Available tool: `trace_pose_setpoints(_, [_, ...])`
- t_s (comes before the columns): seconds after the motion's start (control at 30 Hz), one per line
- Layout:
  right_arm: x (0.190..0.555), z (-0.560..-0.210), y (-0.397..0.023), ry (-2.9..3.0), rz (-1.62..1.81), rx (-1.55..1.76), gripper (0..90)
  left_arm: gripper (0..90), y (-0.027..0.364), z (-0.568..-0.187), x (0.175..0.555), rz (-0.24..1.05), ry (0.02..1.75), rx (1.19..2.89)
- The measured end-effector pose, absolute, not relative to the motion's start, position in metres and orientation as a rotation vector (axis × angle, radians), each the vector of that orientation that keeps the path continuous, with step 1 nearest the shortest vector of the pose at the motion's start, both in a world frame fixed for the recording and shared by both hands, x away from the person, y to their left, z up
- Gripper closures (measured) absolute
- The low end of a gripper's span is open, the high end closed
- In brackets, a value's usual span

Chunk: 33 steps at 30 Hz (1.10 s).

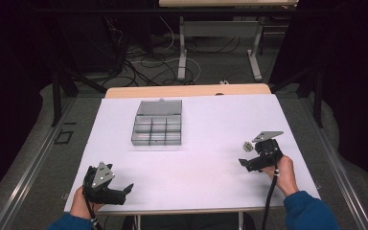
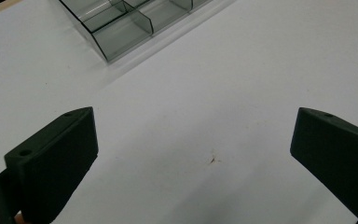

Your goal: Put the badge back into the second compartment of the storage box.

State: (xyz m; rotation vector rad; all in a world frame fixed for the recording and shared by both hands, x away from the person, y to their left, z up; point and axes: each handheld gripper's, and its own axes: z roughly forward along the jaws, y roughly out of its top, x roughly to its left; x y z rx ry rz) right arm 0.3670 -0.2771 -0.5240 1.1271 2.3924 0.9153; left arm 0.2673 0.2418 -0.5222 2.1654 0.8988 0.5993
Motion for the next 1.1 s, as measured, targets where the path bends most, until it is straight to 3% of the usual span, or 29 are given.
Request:
trace_pose_setpoints(0.73, [0.398, -0.539, -0.278, 2.384, 0.877, 1.21, 17.6, 0.8, 0.241, -0.523, 0.267, 0.583, 0.91, 2.167])
trace_pose_setpoints(1.1, [0.41, -0.547, -0.281, 2.342, 0.842, 1.259, 36.2, 0.9, 0.241, -0.523, 0.268, 0.58, 0.907, 2.167])
